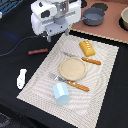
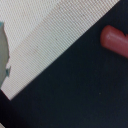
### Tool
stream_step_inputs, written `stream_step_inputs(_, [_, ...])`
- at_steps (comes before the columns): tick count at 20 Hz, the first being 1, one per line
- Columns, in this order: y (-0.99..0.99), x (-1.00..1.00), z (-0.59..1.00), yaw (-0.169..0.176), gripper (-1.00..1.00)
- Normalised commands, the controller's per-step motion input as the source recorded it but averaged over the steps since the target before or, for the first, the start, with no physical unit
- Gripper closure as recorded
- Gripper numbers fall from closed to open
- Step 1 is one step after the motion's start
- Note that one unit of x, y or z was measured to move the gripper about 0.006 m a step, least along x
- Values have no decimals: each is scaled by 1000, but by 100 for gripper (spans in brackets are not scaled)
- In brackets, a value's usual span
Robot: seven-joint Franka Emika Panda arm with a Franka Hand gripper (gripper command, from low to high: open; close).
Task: Interact with the objects in diverse but meaningful ways.
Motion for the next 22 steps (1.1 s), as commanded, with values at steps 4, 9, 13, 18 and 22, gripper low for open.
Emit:
stream_step_inputs(4, [-3, -561, -26, 169, -100])
stream_step_inputs(9, [-13, -562, -55, 169, -100])
stream_step_inputs(13, [-31, -573, -108, 166, -100])
stream_step_inputs(18, [-65, -578, -144, 160, -100])
stream_step_inputs(22, [-155, -605, -138, 132, -100])
